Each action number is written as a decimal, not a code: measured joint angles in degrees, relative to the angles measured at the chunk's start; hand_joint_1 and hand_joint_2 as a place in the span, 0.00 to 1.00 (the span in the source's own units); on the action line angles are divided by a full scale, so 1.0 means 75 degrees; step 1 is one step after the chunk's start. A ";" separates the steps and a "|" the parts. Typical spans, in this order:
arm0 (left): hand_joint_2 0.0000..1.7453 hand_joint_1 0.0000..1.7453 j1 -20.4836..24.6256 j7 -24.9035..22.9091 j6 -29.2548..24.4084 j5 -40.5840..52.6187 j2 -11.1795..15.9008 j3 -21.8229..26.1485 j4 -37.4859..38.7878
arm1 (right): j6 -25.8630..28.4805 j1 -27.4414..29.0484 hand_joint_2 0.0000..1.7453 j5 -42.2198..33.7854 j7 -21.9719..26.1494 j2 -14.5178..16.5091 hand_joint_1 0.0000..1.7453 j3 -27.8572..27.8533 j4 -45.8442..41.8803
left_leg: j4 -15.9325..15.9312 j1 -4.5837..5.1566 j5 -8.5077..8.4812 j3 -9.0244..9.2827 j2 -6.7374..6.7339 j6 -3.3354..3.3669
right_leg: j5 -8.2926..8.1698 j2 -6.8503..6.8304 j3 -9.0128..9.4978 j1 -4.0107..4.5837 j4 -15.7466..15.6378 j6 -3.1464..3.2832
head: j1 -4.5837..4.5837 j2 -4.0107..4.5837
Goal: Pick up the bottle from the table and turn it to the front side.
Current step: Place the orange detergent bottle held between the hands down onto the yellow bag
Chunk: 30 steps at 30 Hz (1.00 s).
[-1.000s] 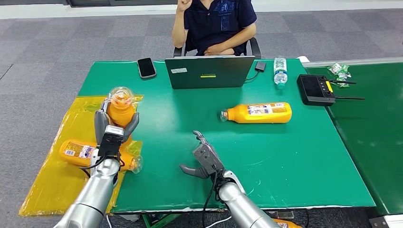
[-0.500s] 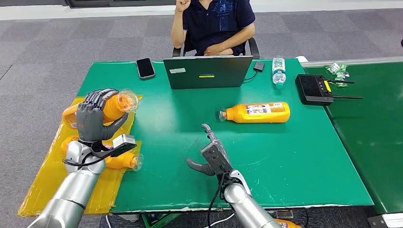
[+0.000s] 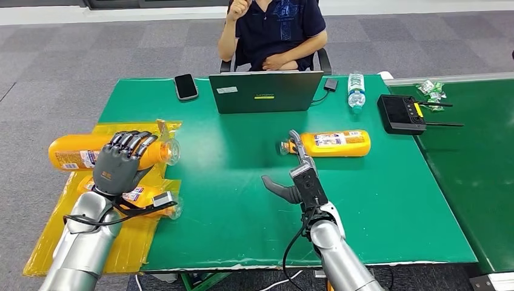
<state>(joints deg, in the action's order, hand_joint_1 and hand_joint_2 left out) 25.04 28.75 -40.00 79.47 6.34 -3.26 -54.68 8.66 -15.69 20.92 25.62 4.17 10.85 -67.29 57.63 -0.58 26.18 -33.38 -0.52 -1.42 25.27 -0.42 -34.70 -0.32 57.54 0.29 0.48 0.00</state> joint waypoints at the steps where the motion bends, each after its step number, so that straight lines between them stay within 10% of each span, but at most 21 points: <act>1: 1.00 1.00 -0.0025 0.0006 0.0000 0.0036 0.0000 0.0054 0.0007 | -0.0001 0.0006 1.00 0.0001 0.0000 -0.0010 0.00 -0.0017 -0.0023 | 0.0000 -0.0001 0.0000 0.0000 0.0000 0.0000 | 0.0000 0.0000 0.0000 0.0001 0.0000 0.0000 | 0.0000 0.0000; 25: 1.00 1.00 -0.0173 -0.0377 -0.0002 0.1107 0.0559 0.0544 0.1148 | 0.0067 0.1008 1.00 0.0262 -0.0008 -0.0399 0.00 -0.0682 -0.1732 | -0.0001 -0.0001 0.0002 -0.0006 0.0001 -0.0003 | 0.0004 -0.0002 -0.0006 0.0004 0.0000 0.0002 | 0.0000 0.0000; 26: 1.00 0.94 -0.0163 -0.0387 -0.0003 0.1139 0.0590 0.0545 0.1195 | 0.0033 0.1073 1.00 0.0261 -0.0016 -0.0435 0.00 -0.0720 -0.1883 | -0.0001 -0.0001 0.0002 -0.0006 0.0001 -0.0003 | 0.0004 -0.0002 -0.0006 0.0004 0.0000 0.0002 | 0.0000 0.0000; 30: 1.00 0.00 -0.0158 -0.0415 -0.0003 0.1207 0.0693 0.0544 0.1295 | -0.0058 0.1304 1.00 0.0240 0.0006 -0.0557 0.00 -0.0847 -0.2307 | -0.0001 0.0000 0.0003 -0.0006 0.0001 -0.0003 | 0.0005 -0.0002 -0.0006 0.0004 0.0000 0.0002 | 0.0000 0.0000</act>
<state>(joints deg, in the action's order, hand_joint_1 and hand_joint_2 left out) 23.86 25.63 -40.02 88.52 11.53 0.82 -44.96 8.22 -5.91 22.72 25.66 -0.01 4.50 -84.60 57.62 -0.58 26.20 -33.43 -0.52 -1.44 25.30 -0.43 -34.74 -0.29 57.54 0.31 0.48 0.00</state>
